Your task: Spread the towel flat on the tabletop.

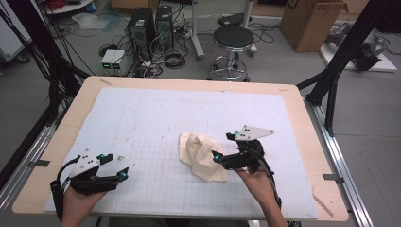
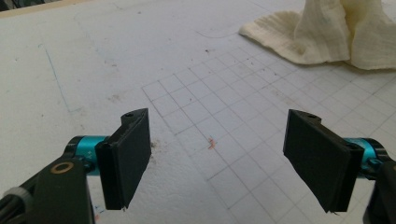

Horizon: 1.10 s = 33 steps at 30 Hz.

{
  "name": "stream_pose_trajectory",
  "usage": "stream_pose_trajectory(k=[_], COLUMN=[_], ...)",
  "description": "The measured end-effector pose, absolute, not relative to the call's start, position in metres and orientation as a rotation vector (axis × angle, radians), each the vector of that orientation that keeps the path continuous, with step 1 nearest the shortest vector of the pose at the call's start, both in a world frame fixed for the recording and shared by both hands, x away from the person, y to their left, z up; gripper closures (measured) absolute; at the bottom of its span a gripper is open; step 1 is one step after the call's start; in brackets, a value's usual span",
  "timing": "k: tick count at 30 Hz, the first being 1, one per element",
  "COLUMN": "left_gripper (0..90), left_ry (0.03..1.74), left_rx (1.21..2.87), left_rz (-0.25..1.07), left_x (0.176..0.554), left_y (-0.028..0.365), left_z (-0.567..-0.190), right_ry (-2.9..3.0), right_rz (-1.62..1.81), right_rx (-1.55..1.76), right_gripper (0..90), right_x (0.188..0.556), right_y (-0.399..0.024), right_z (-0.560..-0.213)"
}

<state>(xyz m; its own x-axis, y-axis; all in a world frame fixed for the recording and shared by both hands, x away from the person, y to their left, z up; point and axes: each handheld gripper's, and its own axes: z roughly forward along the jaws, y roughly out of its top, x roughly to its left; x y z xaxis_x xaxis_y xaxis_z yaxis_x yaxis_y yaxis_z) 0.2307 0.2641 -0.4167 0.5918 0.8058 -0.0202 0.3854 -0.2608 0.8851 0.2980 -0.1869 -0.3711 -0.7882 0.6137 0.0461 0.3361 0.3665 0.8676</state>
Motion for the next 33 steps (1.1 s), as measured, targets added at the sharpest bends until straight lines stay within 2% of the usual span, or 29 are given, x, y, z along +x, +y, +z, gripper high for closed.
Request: stream_pose_trajectory(k=[10,23,29,33], left_gripper=[23.8,24.1,24.2,24.2], left_ry=[0.959,0.947,0.948,0.944], left_rx=[1.872,1.871,1.873,1.877], left_rz=[0.556,0.551,0.549,0.552], left_x=[0.231,0.231,0.231,0.231], left_y=[0.265,0.265,0.265,0.264], left_z=[-0.417,-0.417,-0.416,-0.416], right_ry=[2.443,2.543,2.563,2.568], right_rz=[1.308,1.162,1.137,1.173], right_rx=[0.792,0.917,0.927,0.947], right_gripper=[27.3,57.5,67.4,78.1], right_x=[0.312,0.338,0.340,0.340], right_y=[-0.150,-0.138,-0.134,-0.137], right_z=[-0.386,-0.425,-0.433,-0.434])
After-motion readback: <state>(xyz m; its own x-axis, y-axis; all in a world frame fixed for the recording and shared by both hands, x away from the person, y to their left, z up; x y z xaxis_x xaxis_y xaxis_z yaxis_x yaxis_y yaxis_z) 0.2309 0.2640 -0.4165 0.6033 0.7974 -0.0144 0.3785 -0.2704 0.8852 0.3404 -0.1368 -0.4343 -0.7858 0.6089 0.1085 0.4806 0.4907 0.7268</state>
